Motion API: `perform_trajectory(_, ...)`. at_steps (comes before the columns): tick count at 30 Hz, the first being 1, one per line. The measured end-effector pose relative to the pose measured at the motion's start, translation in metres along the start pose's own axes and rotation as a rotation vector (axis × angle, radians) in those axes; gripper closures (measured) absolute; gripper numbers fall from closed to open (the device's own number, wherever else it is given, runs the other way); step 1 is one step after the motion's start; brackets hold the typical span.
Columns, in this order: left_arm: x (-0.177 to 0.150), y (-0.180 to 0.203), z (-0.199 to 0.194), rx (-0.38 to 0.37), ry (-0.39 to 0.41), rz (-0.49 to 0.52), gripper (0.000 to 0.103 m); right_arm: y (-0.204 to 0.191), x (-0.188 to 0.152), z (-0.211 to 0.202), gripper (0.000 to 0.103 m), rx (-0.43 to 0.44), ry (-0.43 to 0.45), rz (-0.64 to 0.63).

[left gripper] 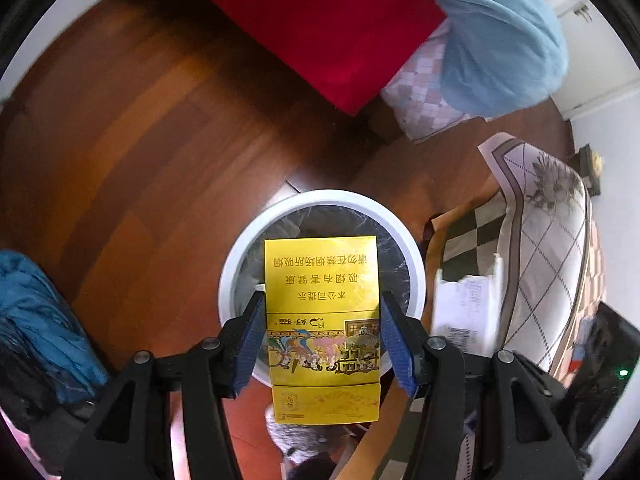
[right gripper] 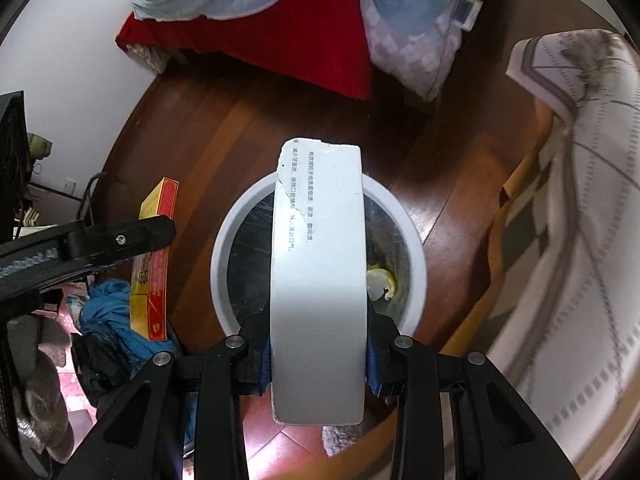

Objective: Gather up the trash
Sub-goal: 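Carry both boxes over the bin and open both tools, then lift both tools away from the bin back toward the table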

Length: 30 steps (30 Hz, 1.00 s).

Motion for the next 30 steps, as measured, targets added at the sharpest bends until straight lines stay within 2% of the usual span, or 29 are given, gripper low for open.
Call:
perform_trajectory(4, 0.01, -0.013, 0.005, -0.018, -0.02, -0.054, 0.049, 0.003, 0.007, 0.019, 0.065, 0.005, -0.021, 0.017)
perform_trajectory(6, 0.012, -0.018, 0.006, -0.009, -0.009, -0.063, 0.031, 0.01, 0.01, 0.027, 0.049, 0.007, -0.037, 0.04)
perform_trajectory(7, 0.013, -0.021, 0.004, -0.007, 0.007, -0.069, 0.015, 0.014, 0.01, 0.029, 0.032, 0.003, -0.038, 0.057)
perform_trajectory(8, 0.013, -0.024, 0.001, 0.001, 0.021, -0.07, 0.009, 0.015, 0.01, 0.029, 0.025, 0.0, -0.035, 0.065)
perform_trajectory(10, 0.011, -0.03, -0.005, 0.024, 0.042, -0.067, 0.009, 0.018, 0.008, 0.027, 0.022, -0.016, -0.034, 0.068)
perform_trajectory(11, 0.009, -0.033, -0.009, 0.042, 0.058, -0.066, 0.008, 0.018, 0.007, 0.026, 0.013, -0.028, -0.038, 0.069)
perform_trajectory(13, 0.004, -0.036, -0.02, 0.09, 0.113, -0.046, 0.007, 0.016, 0.006, 0.023, 0.003, -0.046, -0.036, 0.064)
perform_trajectory(16, -0.007, -0.039, -0.036, 0.152, 0.192, -0.009, 0.005, 0.006, 0.0, 0.01, 0.002, -0.102, -0.037, 0.03)
perform_trajectory(20, -0.027, -0.04, -0.053, 0.219, 0.255, 0.039, 0.005, -0.006, -0.008, -0.009, 0.001, -0.138, -0.023, -0.002)
perform_trajectory(25, -0.049, -0.04, -0.073, 0.239, 0.296, 0.062, 0.005, -0.019, -0.023, -0.042, 0.001, -0.18, 0.012, -0.026)
perform_trajectory(30, -0.071, -0.035, -0.098, 0.247, 0.346, 0.088, 0.005, -0.029, -0.04, -0.071, 0.001, -0.182, 0.04, -0.031)
Point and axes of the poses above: each gripper's, at about its wrist camera, not at the fingertips, and z roughly the way its jaws point, y to its right, x to its top, the point moved 2 cm from there along z, roughly the way its jaws point, and after that the axes turned 14 degrees about -z, right-handed, at the moved point
